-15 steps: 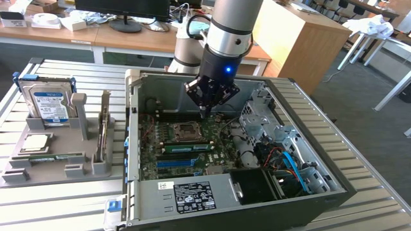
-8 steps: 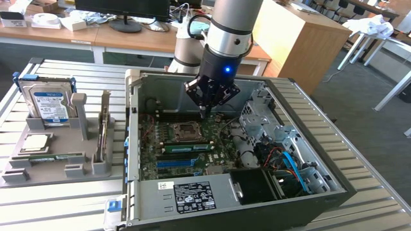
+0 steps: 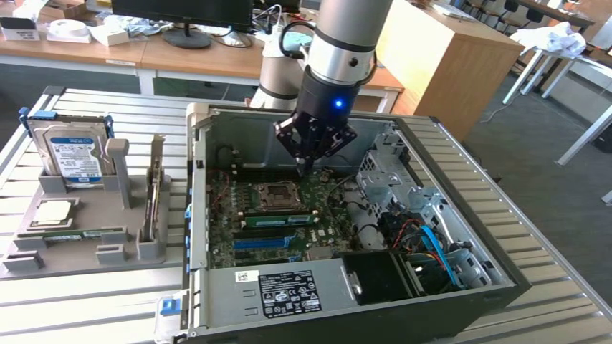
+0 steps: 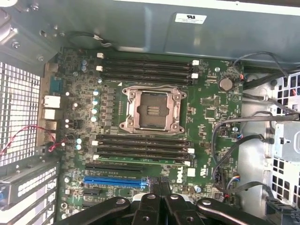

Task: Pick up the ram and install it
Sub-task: 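Press down the ram until it locks into place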

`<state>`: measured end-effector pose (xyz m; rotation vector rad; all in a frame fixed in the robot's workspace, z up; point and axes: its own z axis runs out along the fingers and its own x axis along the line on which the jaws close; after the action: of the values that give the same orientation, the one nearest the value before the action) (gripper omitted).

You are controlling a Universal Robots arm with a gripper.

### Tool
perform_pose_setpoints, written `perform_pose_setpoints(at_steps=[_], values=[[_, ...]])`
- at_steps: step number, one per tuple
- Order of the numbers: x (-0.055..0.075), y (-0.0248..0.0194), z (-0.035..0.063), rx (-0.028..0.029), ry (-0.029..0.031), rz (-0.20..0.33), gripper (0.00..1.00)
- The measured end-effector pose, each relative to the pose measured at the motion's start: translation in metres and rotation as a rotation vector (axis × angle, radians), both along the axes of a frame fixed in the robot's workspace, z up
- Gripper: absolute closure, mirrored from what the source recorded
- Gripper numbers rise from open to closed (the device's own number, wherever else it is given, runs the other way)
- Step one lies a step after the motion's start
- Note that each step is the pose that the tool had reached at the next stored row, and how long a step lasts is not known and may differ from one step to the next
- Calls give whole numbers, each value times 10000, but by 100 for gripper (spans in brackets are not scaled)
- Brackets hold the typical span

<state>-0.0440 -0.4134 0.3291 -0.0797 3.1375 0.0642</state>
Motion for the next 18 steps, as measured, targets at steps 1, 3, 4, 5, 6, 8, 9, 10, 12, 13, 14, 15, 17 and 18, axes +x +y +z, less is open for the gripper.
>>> perform_pose_setpoints(at_steps=[1, 3, 4, 5, 6, 8, 9, 10, 12, 13, 14, 15, 17, 18], values=[[0, 0, 0, 0, 27, -24, 90], [-1, 0, 0, 0, 53, -116, 90], [-1, 0, 0, 0, 55, -200, 90], [0, 0, 0, 1, 54, -298, 90], [0, 0, -1, 2, 54, -403, 90], [1, 0, -1, 3, 54, -663, 90], [1, 0, -1, 4, 53, -822, 90], [0, 0, -1, 4, 54, -993, 90], [0, 0, 0, 4, 55, -1300, 90], [1, 0, -1, 5, 54, -1358, 90], [0, 0, -1, 5, 54, -1373, 90], [0, 0, -1, 5, 53, -1375, 90], [-7, 0, 0, 4, 54, -1379, 90], [-12, 0, 0, 5, 53, -1377, 90]])
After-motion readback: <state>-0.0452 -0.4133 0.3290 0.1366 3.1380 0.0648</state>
